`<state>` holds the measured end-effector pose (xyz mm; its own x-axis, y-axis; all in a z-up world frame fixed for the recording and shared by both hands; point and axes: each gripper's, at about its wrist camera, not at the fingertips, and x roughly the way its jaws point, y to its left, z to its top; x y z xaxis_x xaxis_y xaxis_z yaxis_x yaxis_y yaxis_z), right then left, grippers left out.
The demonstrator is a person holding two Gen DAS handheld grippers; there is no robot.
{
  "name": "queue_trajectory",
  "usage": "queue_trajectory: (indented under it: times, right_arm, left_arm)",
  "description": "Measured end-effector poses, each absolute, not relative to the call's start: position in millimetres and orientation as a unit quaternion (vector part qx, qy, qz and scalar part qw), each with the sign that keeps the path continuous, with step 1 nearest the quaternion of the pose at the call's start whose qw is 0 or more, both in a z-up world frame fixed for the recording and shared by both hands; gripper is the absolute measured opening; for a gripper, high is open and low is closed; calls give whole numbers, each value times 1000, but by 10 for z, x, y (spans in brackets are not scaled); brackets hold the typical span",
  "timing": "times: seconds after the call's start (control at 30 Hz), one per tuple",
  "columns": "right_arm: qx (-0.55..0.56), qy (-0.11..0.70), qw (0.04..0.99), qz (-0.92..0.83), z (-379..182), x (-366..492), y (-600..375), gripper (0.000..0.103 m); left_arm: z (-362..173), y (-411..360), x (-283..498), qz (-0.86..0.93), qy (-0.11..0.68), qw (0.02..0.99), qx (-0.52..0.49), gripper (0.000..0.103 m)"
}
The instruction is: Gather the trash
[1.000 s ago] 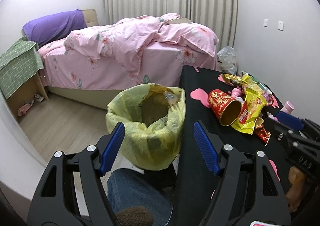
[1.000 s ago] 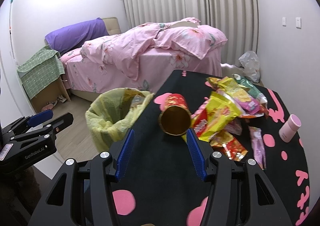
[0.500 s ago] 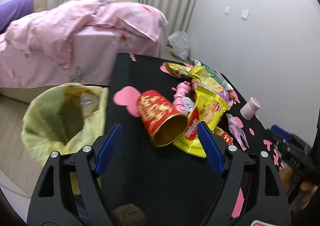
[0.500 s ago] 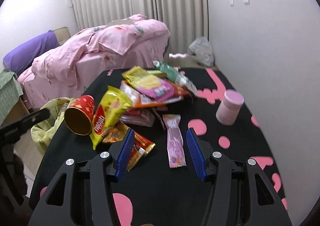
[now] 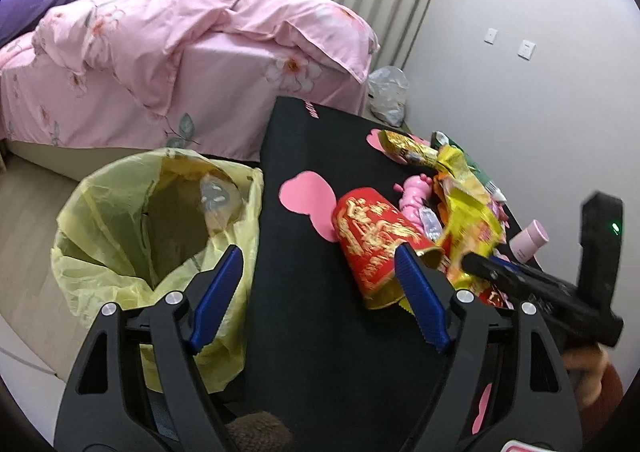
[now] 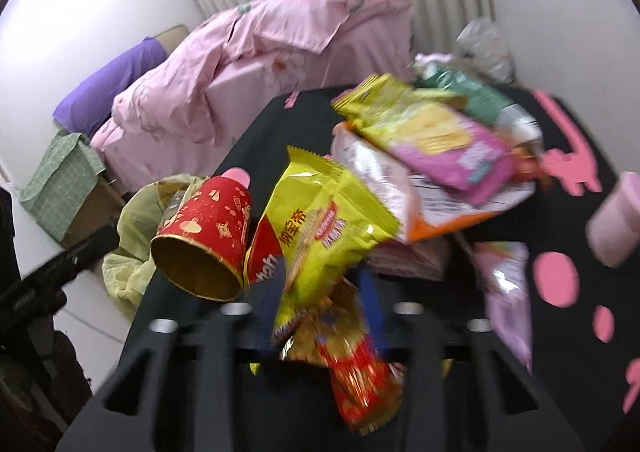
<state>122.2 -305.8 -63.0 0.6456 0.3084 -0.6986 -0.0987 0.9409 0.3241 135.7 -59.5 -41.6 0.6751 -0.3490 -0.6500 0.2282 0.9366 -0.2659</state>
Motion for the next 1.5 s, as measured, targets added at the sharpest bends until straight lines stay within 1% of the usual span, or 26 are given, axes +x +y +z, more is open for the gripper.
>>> queue_trajectory:
  times: [0.1,0.23,0.37,0.43,0.5,0.7,0.83,0.9,0.93,0.97,1.13,1.27,1.33,1.37,1.4,1.47,1.5]
  right_arm:
    - [108,370,914,124,-468,1057,-3089,16]
    - [107,340,927,117,-244,822,-3268,14]
    - [113,320,936,92,-98,617,-3540,14]
    - [118,324,935,84,-104,570,-3657,14]
    - [127,332,932,75,-151,537,-3763,14]
    - [136,349,925,58,-372,443,-3901,14]
    - [151,347,924,60,-417,394,-3943,14]
    - [159,346,923,62,-400,384,-3964,14]
    - [168,343,922,66,-382,383,-3999,14]
    - [173,342,921,67,-368,374,-4011,14]
    - [183,325,925,77,-244,294,-4060,14]
    - [131,310,936,101,-109,185,-3915,14]
    - [87,312,940,110,-92,140,-3770,15]
    - [76,313,940,115,-103,114,-3725,17]
    - [66,316,939,121,-119,99,-3680,25]
    - [52,326,934,134,-188,81,-3596,36]
    - [49,331,932,138,-212,88,-3574,36]
  left_arm:
    - [-415,-633,1372,-186,373,904,-93,74]
    - [-392,-816,1490,-227,387,886,-115,74]
    - [-452,-1061,1646,-226,399,884,-93,74]
    - [-542,-1127,1732,-213,414,881,-84,74]
    - [-613,-1120,1781,-208,427,875,-93,76]
    - [-702,-1002,1815,-215,451,858,-120,75]
    - [-747,-873,1801,-222,463,842,-164,71]
    - [-747,-858,1781,-226,465,838,-173,65]
    - [-728,-858,1762,-231,462,839,-175,60]
    - [-706,-867,1746,-233,458,840,-173,57]
    - [-585,-951,1637,-243,438,853,-143,52]
    - [-462,-1002,1525,-257,421,862,-121,51]
    - [-403,-1020,1448,-261,411,866,-111,51]
    - [-393,-1020,1416,-262,410,867,-108,51]
    - [-384,-1015,1383,-263,410,867,-107,51]
    - [-389,-994,1343,-264,413,865,-106,51]
    - [-398,-977,1324,-263,415,864,-107,51]
